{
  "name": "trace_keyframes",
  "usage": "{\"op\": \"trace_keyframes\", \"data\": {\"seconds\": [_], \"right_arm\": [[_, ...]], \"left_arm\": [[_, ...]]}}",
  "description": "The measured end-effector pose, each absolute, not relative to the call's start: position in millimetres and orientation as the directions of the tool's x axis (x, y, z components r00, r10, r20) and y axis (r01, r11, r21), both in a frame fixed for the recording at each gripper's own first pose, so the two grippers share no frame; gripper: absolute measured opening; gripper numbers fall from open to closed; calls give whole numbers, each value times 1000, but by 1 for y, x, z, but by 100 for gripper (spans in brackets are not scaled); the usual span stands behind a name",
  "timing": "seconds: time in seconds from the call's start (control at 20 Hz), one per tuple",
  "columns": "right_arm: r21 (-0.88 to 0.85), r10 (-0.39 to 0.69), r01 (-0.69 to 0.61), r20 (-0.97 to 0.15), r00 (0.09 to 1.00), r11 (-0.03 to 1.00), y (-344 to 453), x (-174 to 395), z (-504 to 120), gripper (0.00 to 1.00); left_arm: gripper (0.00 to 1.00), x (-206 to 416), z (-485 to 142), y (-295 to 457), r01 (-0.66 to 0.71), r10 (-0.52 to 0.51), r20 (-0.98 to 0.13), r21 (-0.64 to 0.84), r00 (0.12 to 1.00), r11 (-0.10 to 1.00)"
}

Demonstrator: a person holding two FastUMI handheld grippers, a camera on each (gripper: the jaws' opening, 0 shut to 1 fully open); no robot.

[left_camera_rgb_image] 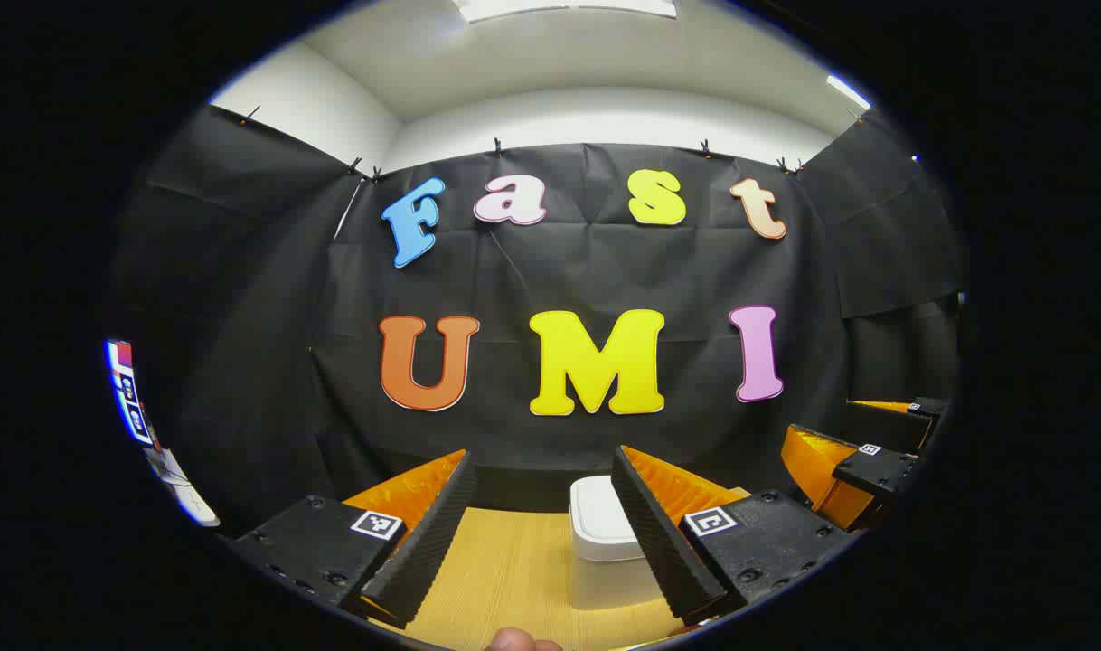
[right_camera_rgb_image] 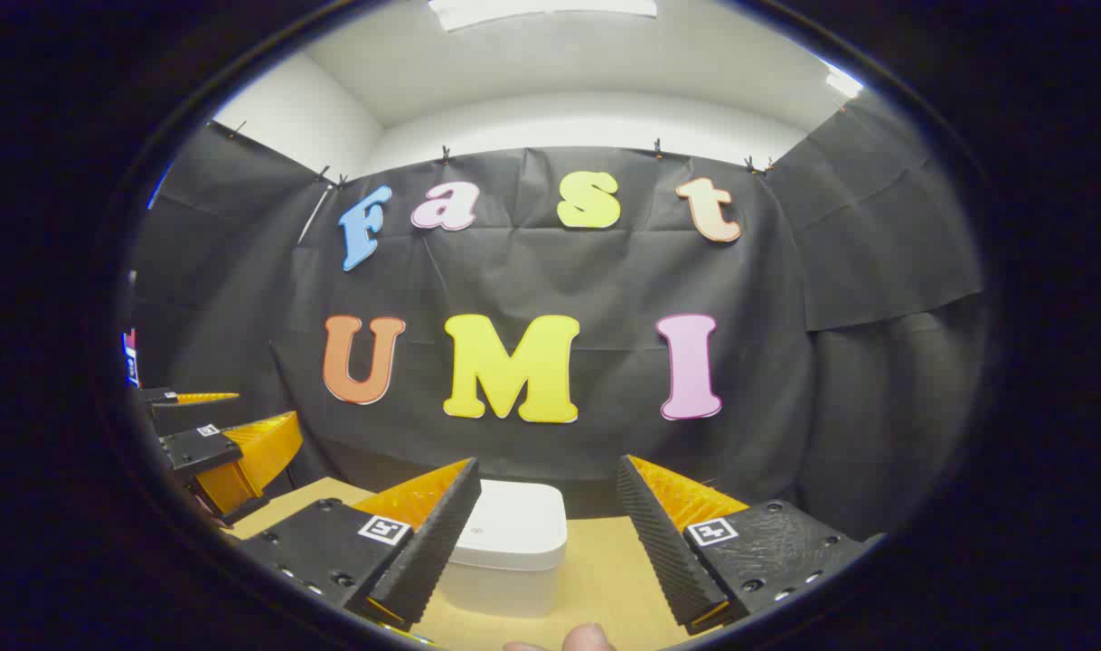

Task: Press the lid of the desktop garbage bin to open it, pick up the crumpled paper on the desktop and throw it into the bin, then pick up the pop can on the desktop and drop it into the bin, and finally close the garbage bin lid.

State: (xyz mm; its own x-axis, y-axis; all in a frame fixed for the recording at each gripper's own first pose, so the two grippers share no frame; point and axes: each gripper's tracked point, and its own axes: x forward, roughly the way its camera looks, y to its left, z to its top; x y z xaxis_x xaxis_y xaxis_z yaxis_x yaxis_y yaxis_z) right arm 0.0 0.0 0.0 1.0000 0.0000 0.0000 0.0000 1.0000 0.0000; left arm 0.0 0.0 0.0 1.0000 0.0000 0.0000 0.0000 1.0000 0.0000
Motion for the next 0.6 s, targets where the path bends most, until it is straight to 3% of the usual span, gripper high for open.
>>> {"op": "trace_keyframes", "data": {"seconds": [0.6], "right_arm": [[-1,1,-1,-27,1000,1000,19,14,-2,95]], "left_arm": [[97,21,-8,6,18,-18,-23,6,1000,1000]]}}
